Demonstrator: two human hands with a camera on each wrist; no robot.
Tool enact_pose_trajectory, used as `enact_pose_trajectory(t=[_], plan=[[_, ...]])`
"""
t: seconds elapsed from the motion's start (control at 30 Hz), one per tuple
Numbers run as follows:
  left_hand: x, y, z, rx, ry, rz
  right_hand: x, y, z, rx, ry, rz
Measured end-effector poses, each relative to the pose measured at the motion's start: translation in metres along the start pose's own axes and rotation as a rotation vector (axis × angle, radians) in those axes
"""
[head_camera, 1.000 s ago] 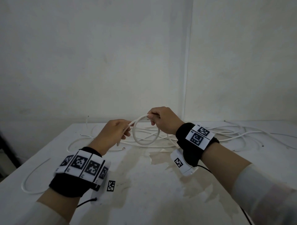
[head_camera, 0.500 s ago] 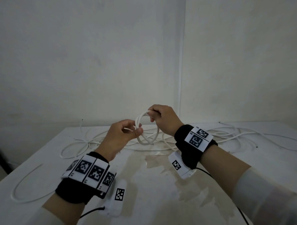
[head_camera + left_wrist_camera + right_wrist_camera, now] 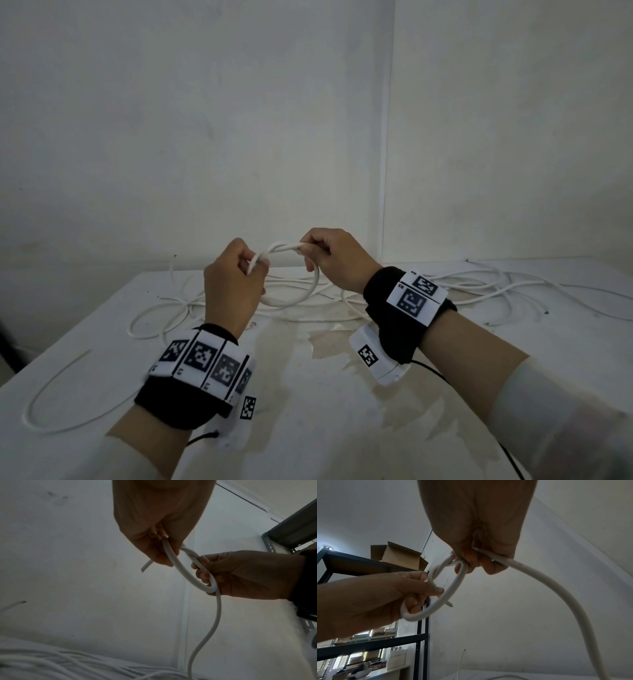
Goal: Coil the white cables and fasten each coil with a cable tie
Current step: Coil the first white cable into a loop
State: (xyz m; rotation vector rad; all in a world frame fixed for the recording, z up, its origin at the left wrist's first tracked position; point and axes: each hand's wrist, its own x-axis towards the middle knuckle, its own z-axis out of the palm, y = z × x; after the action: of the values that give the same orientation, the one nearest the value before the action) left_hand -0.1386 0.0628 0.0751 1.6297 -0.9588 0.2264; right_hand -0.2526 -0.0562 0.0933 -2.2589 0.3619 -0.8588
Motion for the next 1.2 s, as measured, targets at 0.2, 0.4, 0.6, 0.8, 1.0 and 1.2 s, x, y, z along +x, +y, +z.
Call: enact_pose_trajectory(t=[0.2,0.4,0.6,0.8,1.0,1.2], plan=[[0.005,0.002,-0.001,-0.068,-0.121,0.005,0.001,0.001,-0.005,0.03,-0.008,0.004],[-0.003,0.008,0.001,-0.042,-0.458,-0.012,0.001,0.007,-0.012,-0.011,-0.015,0.004],[-0.004,0.006,-0.008,0.275,-0.579,0.145,0.0,0.011,-0.019,-0.05,-0.068,0.007],[0.005,0.008,-0.011,0.326,-0.582,0.172,0.003,0.011,-0.015,-0.06,-0.031,-0.001],[0.006,0.007,-0.012,0.083,-0.429,0.06,0.008,0.011,-0.013,-0.002,0.017,-0.009],[0.006,-0.001,-0.024,0.007,-0.409,0.005,-0.001,0.03,-0.026,-0.202,0.077,-0.044]])
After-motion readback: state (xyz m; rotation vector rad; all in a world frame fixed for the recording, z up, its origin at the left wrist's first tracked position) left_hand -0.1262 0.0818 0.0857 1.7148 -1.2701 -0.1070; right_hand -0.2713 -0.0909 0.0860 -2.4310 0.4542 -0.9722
